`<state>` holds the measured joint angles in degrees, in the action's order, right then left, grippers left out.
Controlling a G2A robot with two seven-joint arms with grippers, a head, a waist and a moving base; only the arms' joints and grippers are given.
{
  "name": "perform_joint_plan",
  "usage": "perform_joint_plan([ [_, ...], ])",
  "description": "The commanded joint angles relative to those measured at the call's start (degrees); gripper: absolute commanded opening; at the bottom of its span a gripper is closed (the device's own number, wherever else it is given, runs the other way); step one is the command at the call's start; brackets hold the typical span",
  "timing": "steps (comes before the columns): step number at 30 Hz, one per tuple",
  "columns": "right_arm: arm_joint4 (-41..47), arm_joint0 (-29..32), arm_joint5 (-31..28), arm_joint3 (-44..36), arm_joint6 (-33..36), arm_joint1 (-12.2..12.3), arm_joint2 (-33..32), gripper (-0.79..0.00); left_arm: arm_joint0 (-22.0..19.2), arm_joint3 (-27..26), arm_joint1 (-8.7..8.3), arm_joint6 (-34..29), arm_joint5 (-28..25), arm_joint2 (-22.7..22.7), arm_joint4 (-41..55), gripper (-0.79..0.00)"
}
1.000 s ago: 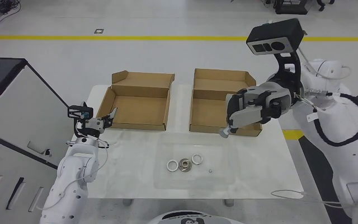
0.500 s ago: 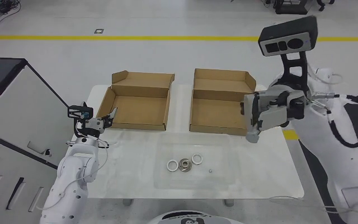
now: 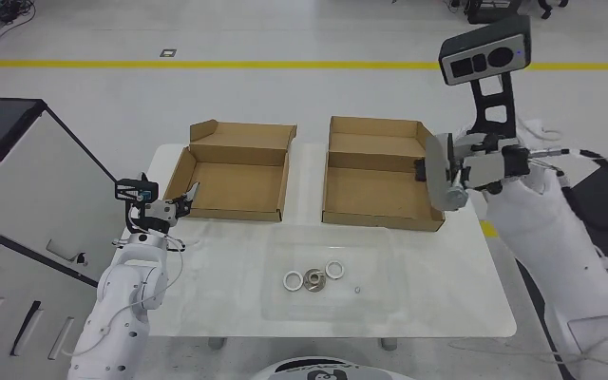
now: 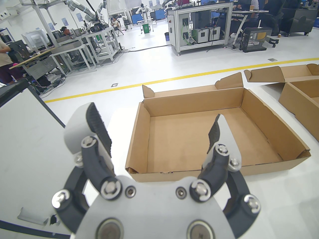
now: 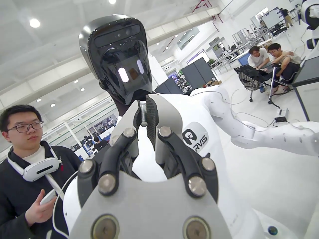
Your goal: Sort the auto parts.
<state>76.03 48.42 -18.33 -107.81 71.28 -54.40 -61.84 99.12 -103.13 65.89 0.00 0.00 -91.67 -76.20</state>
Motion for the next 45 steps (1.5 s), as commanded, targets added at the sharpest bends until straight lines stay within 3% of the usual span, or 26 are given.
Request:
perform_joint_plan([
  [1,-1.94,-0.12,0.49,0.31,-0.15,-0.14,0.03,-0.785,0.00,0.00,0.00,0.00,0.00,0.00,0.00,0.000],
  [14,-14.35,-0.28,7.20,1.51,-3.17,-0.67,-0.79,-0.785,0.00,0.00,0.00,0.00,0.00,0.00,0.00,0.000],
  [33,3.40,1.54,1.46,2.39,-1.31,-4.28,0.32,-0.785,0.00,0.00,0.00,0.00,0.00,0.00,0.00,0.000],
  [45,-5.13,0.31,4.65,4.00,-5.37,-5.82,1.96,-0.785,0.00,0.00,0.00,0.00,0.00,0.00,0.00,0.000],
])
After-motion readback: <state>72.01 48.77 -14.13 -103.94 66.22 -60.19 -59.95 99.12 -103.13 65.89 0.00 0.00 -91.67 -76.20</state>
